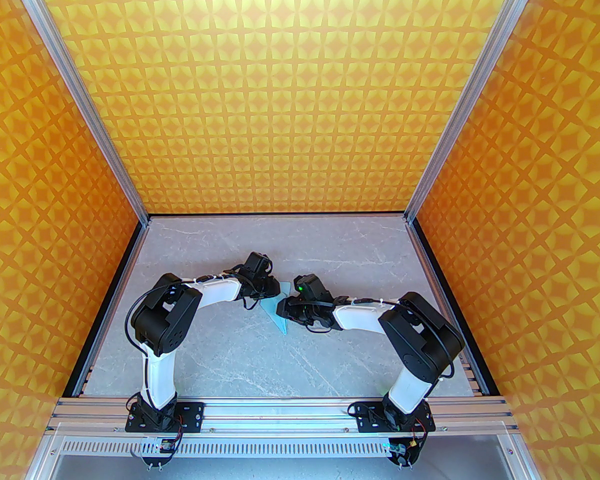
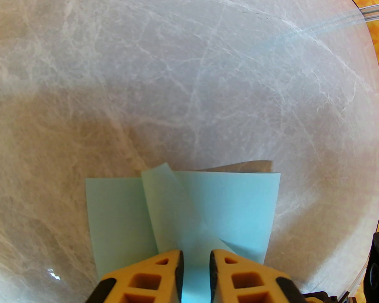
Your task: Fold a paper plane with a square sheet of paper (fold left side to right side)
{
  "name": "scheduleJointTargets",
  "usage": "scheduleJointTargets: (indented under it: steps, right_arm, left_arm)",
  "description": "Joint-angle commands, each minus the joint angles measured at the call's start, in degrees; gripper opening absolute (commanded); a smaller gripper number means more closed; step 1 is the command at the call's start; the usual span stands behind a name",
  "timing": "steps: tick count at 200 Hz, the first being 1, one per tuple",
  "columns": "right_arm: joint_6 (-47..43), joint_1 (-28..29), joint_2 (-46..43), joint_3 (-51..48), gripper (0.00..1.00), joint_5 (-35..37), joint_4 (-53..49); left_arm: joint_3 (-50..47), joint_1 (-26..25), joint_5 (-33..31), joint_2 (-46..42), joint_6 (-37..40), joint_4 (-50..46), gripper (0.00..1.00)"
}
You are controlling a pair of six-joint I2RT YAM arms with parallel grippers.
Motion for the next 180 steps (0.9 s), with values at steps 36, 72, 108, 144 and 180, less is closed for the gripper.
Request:
scheduleJointTargets:
  steps: [36,72,108,144,180]
  right_arm:
    - [-0.01,0.38,1.79,-0.60,0.37,0.98,0.59]
    - [-0.29,0.38,1.88,-1.93,0.28,2.03,0.16]
    - [-0.53,0.38,2.68,-2.42,0.18,2.02,0.39]
    - [-0.86,0.38,3.23,-2.31,0.18,2.02,0.22]
    - [-1.05,0.37,3.75,-2.28,0.13,1.59,0.40]
  left_arm:
    - [-1.01,-0.81,0.07,-1.38,-0.42,-1.89,0.22]
    - [-0.98,-0.77,0.07,-1.38,-0.29,-2.12,0.22]
    - [-0.68,-0.77,0.00,-1.77,0.00,-2.47,0.23]
    - [0.52,-0.71,-1.03,-4.82,1.40,-5.15,0.27]
    - [-0.43,-1.18,-1.25,-9.97,1.04,-5.70,0.29]
